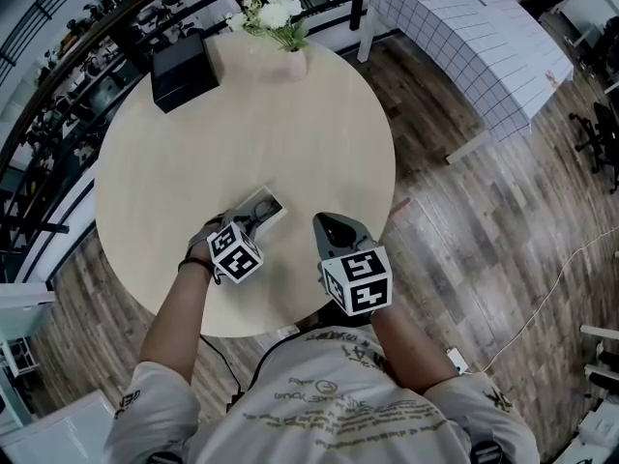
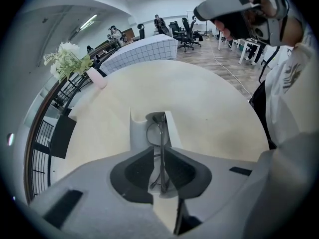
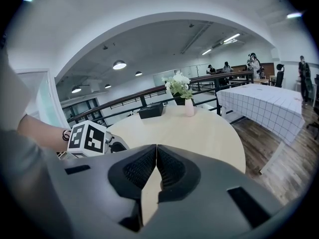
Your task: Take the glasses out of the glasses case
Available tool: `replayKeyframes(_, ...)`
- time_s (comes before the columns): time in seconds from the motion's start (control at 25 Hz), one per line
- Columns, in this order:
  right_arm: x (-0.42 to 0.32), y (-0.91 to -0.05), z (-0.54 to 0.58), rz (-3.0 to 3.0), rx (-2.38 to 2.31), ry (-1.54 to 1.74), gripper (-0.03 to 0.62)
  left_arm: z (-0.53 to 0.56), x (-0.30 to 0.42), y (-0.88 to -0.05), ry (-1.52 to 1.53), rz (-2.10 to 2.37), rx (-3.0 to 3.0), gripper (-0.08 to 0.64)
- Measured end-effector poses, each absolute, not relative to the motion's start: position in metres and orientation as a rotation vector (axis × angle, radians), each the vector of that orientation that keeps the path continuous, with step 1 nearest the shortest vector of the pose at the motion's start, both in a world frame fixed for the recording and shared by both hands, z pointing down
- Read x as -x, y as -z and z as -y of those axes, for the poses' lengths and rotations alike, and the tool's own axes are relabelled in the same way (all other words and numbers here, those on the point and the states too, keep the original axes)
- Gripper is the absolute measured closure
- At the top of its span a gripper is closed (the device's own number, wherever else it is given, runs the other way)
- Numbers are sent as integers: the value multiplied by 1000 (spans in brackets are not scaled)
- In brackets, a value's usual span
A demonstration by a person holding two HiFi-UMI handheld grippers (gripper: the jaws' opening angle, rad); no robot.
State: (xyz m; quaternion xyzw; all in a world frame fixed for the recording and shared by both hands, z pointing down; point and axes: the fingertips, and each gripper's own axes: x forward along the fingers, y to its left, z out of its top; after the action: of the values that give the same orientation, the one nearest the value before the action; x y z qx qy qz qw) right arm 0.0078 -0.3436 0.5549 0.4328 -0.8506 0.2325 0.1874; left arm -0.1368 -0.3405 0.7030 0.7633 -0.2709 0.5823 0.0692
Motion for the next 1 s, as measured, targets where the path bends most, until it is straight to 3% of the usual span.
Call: replayKeyframes(1.0,-30,-554,349,2351,-1288,-652,577,342,140,-733,-1869,700,-2225,502)
